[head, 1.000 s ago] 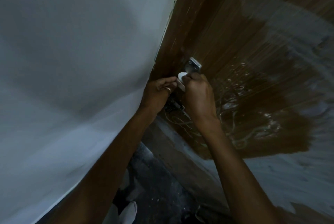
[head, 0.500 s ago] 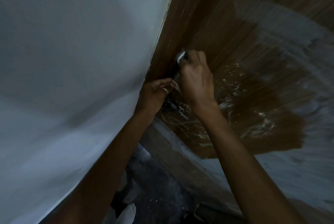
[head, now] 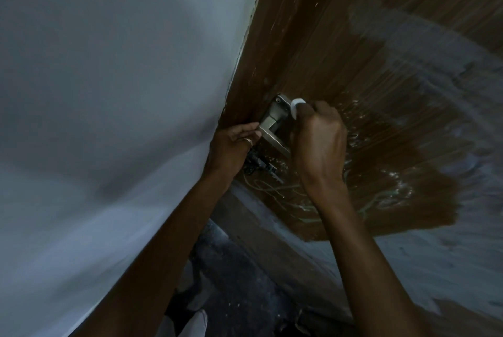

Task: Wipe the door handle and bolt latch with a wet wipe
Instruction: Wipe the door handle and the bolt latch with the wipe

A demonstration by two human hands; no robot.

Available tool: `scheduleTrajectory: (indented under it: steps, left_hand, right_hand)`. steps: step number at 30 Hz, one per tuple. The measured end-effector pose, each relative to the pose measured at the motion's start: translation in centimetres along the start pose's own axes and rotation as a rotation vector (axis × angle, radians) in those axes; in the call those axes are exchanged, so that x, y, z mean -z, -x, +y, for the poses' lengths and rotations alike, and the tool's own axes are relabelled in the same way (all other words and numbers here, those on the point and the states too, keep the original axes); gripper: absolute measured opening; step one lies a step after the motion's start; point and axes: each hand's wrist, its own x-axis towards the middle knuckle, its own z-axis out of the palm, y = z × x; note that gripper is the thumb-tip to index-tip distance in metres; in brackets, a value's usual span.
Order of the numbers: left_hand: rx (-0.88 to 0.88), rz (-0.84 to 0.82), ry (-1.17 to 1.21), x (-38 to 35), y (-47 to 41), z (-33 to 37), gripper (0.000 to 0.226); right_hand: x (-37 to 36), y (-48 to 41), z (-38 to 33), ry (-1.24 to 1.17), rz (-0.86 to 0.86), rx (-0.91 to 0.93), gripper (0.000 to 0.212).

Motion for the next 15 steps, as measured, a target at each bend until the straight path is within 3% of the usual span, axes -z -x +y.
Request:
scheduleTrajectory:
  steps: [7, 15]
  left_hand:
    - [0.002, 0.021, -0.029, -0.1, -0.1, 0.2, 0.021]
    - [0.039, -0.014, 0.025, 0.2, -0.1, 0.5, 0.026]
  right_hand:
    - [-3.0, -2.3, -2.7, 0.124, 0.021, 0.135, 0.017]
    - [-1.2, 0.9, -0.5, 0.108, -0.102, -0.033, 0.032]
